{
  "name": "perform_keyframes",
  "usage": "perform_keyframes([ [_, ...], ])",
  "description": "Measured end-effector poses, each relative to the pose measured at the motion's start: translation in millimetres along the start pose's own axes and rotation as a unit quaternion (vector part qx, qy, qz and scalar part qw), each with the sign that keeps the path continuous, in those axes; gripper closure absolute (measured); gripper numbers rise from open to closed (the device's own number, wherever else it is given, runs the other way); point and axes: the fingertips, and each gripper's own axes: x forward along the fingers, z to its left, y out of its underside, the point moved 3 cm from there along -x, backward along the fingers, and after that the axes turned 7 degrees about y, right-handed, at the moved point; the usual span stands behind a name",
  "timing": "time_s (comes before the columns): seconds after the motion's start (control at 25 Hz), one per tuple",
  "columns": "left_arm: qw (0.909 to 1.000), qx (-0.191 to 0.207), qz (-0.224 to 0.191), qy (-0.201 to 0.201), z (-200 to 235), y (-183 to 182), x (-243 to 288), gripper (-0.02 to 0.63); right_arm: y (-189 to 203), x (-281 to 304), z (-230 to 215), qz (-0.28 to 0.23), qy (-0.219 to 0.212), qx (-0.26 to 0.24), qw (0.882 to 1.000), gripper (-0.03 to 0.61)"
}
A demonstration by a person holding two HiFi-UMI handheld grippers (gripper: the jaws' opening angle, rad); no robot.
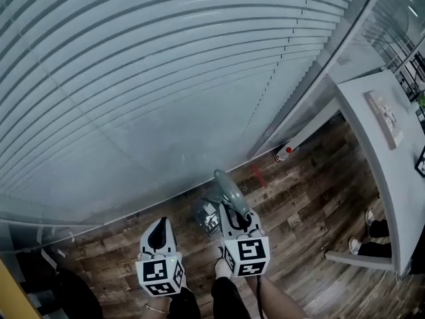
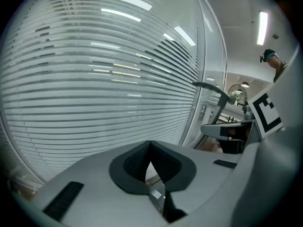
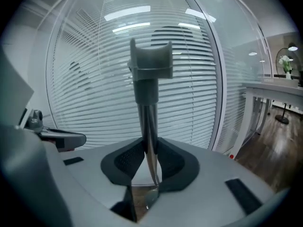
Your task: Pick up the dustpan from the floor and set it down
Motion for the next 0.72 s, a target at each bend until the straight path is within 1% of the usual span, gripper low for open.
perform_keyframes([
  [0.2,0.9999,0.004,-0.009,0.014,-15.5,-33.9,-41.8,0.597,-39.7,-55.5,3.7,-0.011,0.025,0.014,1.000,0.478],
  [0.36,0.9992,0.001,-0.032,0.021,-30.7,-77.8,-71.2,0.597,-78.0,-96.5,-0.3,-0.018,0.044,0.020,0.999,0.477],
  [0.56,0.9958,0.026,-0.049,0.073,-72.9,-117.9,-97.8,0.597,-119.0,-153.2,-14.8,-0.039,0.074,0.024,0.996,0.478],
  [0.72,0.9916,0.053,-0.051,0.106,-97.8,-127.7,-109.3,0.597,-132.9,-190.8,-19.5,-0.056,0.094,0.018,0.994,0.477],
])
